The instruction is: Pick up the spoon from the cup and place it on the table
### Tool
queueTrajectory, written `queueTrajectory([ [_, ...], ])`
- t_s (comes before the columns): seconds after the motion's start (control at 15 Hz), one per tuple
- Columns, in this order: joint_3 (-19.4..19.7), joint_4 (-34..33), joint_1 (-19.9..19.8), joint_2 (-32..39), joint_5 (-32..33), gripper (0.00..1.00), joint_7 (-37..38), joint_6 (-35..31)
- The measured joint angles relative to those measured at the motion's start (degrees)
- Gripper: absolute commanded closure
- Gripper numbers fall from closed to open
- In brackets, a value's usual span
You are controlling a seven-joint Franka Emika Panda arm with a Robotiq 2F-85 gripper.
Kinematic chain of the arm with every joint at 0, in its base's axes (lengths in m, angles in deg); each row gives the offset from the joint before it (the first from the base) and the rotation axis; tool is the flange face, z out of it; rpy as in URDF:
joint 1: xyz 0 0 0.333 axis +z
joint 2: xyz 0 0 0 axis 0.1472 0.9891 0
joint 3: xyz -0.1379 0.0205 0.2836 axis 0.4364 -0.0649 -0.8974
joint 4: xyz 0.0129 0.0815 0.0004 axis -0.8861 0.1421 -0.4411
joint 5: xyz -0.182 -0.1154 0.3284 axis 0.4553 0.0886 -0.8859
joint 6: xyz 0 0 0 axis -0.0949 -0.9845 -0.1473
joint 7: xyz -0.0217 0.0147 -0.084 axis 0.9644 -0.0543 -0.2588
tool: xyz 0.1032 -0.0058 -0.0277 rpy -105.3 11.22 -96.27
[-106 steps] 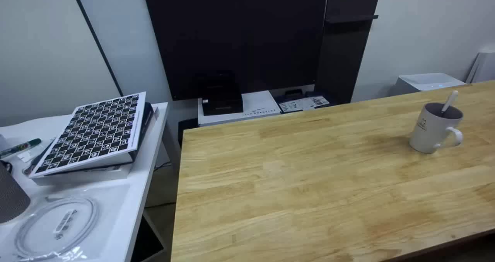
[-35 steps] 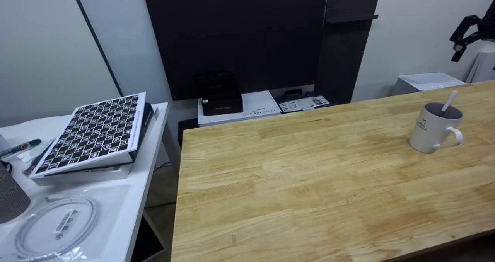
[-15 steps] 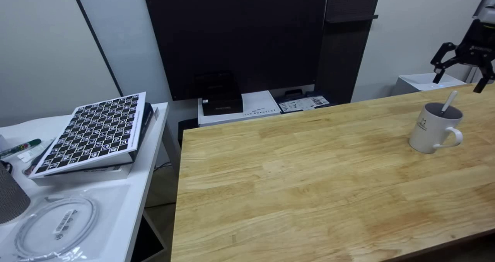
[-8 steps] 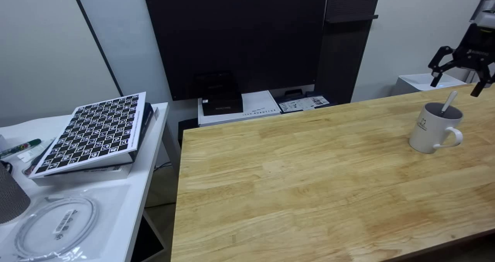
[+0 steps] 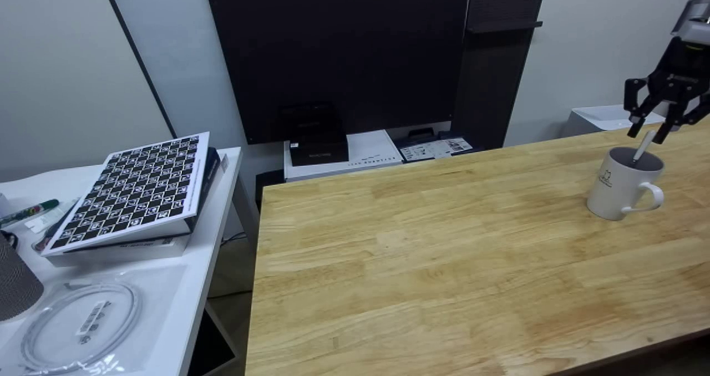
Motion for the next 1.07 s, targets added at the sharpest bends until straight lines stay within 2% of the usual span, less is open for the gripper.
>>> queueTrajectory([
  [0.13,-0.05,-0.03,0.19,0.0,0.0,1.0,0.08,-0.14],
  [0.33,-0.06,-0.16,0.92,-0.26,0.09,0.96,0.64,-0.31],
  [0.73,0.04,-0.08,3.11,-2.57,2.06,0.96,1.93,-0.03],
  [1.07,0.14,-0.06,5.13,-6.51,5.57,0.96,3.99,3.6],
])
